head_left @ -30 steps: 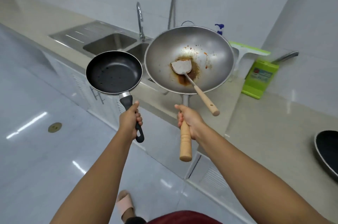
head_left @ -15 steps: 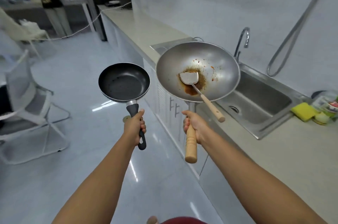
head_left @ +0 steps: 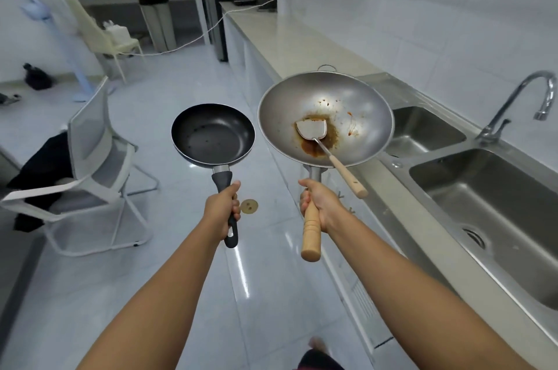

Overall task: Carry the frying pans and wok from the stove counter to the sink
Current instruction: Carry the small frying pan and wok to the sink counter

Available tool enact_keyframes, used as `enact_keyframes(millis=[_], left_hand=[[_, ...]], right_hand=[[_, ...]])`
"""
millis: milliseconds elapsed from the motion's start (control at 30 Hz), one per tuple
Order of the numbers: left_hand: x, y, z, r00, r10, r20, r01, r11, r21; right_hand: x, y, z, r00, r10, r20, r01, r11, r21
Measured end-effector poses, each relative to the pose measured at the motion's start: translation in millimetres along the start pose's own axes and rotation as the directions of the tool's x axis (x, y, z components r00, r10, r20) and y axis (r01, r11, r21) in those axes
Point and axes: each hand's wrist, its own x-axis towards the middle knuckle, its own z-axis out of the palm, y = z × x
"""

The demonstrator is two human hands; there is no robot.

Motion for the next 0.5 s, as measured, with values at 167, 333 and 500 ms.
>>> enact_keyframes(millis=[167,333,500], left_hand=[[74.3,33.7,22.6,1.000,0.003,-0.028,-0.003,1.000,-0.012],[147.2,77.1,65.7,0.998,-0.003,-0.057,0.001,0.999,-0.048],[216.8,118.1,108.4,0.999,0.000,-0.044,-0.003,0.996,-0.085]], right_hand=[[71.4,-42.8,25.7,1.000,0.017,0.025,-0.017,1.000,-0.011],[137.8,-108.4,47.7,0.999,0.026,0.042,-0.025,1.000,-0.015],[203.2,-174.6,63.8,0.998,0.008,0.056,-0.006,0.999,-0.040]])
